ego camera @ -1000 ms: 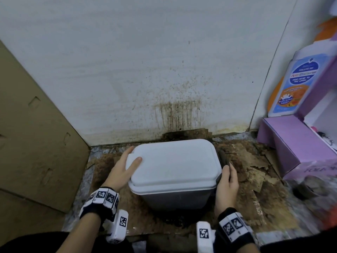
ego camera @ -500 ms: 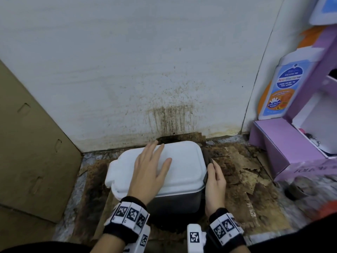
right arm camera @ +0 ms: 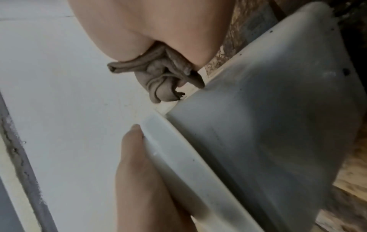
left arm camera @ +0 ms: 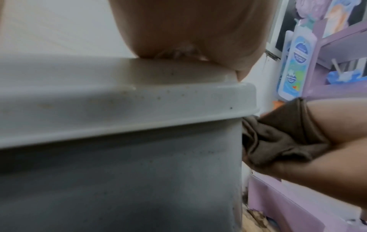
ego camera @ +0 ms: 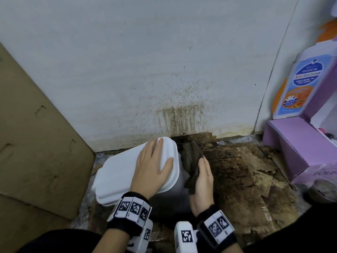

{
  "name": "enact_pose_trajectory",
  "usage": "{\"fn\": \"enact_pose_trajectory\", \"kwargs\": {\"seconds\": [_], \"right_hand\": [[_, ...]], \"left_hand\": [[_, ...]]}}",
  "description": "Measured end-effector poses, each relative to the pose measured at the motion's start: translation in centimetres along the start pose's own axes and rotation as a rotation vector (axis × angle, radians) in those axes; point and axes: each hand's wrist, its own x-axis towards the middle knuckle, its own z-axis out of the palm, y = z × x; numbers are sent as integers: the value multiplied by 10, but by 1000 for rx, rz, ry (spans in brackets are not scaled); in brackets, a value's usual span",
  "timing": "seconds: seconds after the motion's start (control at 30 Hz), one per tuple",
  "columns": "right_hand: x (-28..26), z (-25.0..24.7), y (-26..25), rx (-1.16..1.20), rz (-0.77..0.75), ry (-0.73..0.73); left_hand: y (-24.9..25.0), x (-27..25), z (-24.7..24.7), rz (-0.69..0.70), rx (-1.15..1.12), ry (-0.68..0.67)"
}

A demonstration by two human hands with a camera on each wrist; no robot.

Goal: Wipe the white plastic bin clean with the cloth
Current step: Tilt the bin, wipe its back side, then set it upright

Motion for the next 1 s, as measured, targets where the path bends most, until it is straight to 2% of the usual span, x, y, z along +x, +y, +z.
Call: {"fn": "enact_pose_trajectory", "kwargs": {"seconds": [0.07,0.13,0.3,0.43,0.57,0.77,0.9,1.0], "right_hand": [[3,4,2,-49,-70,26],[4,9,4,-201,-155,-20],[-8,31,32,-571,-268,-337],[-8,30,56,-748,-448,-400],[9,4,77,-838,-454,-374],[36,-58,101,-952,-205,-173],[35,-43,104,-881,-213,-102],[20,-15,100,-807,-278,-156]], "left_hand": [[-6,0,-4,-2,-27,10],[-12,-2,-6,-8,-55,1],[-28,-8,-11,1,-60,7],[-45,-9,-17,-11,-90,32],[-53,-11,-21,-34,-130,59],[-62,-15,-26,-63,-177,78],[-63,-15,-26,-70,-171,97],[-62,-15,-26,-70,-161,98]]}}
